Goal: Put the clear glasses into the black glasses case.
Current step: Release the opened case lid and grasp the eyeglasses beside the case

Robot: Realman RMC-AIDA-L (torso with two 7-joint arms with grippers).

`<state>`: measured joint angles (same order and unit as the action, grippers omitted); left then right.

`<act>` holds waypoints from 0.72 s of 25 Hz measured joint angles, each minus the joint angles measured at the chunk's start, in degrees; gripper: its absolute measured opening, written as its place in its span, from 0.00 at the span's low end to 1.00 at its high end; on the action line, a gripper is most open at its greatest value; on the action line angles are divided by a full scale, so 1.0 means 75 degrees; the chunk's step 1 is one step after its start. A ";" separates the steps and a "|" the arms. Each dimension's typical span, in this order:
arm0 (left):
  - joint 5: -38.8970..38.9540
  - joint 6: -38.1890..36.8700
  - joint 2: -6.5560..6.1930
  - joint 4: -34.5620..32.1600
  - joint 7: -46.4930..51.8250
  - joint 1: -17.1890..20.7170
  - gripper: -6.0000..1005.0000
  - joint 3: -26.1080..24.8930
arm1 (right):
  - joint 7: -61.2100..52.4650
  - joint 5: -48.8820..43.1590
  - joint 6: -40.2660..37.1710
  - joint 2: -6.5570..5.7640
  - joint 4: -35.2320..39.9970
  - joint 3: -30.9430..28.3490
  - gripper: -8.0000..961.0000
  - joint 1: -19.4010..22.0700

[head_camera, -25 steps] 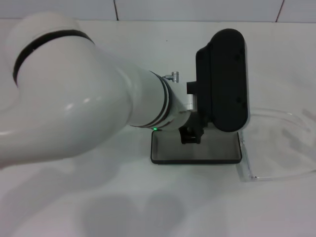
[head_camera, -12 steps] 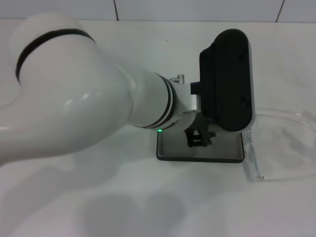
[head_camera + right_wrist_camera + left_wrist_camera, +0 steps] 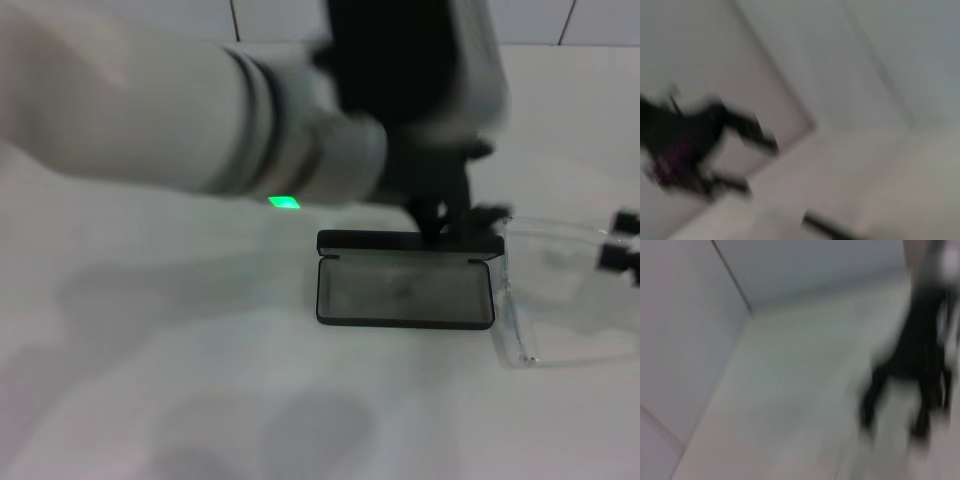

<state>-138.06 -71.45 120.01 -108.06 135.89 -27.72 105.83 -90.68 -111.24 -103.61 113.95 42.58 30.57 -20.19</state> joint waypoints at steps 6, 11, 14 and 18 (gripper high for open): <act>0.4243 -0.0444 -0.0041 0.0399 -0.1939 0.0840 0.51 -0.2424 | -0.3826 -0.0799 -0.0065 0.0224 0.2880 0.2364 0.75 -0.0202; 0.6739 -0.1466 -0.0039 0.1563 -0.3737 0.1334 0.50 -0.3864 | -0.6011 -0.1593 -0.0247 0.0183 0.4007 0.3271 0.70 -0.0900; 0.7472 -0.1984 -0.0044 0.2240 -0.4088 0.1317 0.50 -0.4454 | -0.6997 -0.2395 -0.0436 0.0181 0.4029 0.3382 0.67 -0.1593; 0.8556 -0.3080 -0.0046 0.3793 -0.4837 0.1291 0.50 -0.5439 | -0.8005 -0.3386 -0.0446 0.0186 0.3954 0.4007 0.64 -0.2406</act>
<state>-73.89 -94.55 119.66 -79.61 99.61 -18.04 65.04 -150.72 -136.63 -106.96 115.35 72.24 60.62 -38.24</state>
